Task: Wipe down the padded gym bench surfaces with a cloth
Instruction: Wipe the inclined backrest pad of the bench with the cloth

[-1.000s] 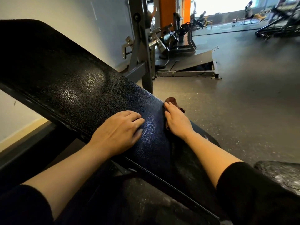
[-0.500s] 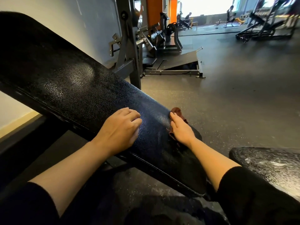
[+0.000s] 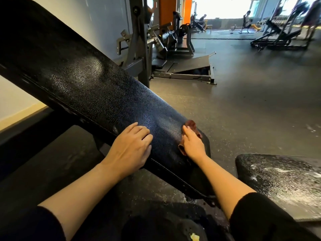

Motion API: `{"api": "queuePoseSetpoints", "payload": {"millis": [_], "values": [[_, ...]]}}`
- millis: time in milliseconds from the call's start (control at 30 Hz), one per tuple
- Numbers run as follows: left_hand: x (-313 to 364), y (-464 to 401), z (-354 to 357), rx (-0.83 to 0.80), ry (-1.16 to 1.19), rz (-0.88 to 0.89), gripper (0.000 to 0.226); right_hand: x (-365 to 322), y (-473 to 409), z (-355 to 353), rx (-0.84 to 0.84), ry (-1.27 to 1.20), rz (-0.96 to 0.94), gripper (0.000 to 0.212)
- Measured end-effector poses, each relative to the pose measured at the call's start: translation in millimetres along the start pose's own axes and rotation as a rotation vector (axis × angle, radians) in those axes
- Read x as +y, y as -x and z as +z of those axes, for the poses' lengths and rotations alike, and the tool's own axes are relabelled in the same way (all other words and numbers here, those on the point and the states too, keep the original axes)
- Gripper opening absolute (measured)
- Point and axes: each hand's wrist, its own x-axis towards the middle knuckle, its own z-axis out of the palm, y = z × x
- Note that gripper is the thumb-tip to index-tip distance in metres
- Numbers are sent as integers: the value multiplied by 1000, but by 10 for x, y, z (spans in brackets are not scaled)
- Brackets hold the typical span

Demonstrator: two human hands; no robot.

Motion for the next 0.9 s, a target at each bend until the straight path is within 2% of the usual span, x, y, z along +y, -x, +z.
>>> {"api": "queuePoseSetpoints", "payload": {"millis": [67, 167, 267, 333, 467, 533, 667, 733, 800, 900], "values": [[28, 48, -25, -8, 4, -1, 29, -220, -18, 68, 19, 5, -45, 45], [34, 83, -87, -13, 6, -16, 30, -654, -2, 227, -10, -20, -278, 47], [38, 132, -104, 7, 9, -32, 32, -642, 76, 243, -75, -15, -400, 46], [64, 170, -87, 34, 15, -43, 32, -336, 202, 150, -57, -21, -351, 45], [188, 237, -26, 62, 22, -64, 32, 127, 404, -10, -31, -21, -60, 43], [252, 259, -14, 48, 31, -68, 33, -82, 381, 77, 1, -15, -95, 43], [293, 290, -33, 36, 31, -103, 41, -653, 460, 309, -46, -52, -434, 45], [308, 340, -24, 29, 25, -136, 44, -628, 548, 302, -59, -2, -504, 46], [340, 391, 11, 27, 11, -143, 45, -362, 626, 243, -37, 2, -475, 45], [416, 429, 66, 28, 13, -138, 46, 183, 761, 116, -8, -51, -245, 44]]}}
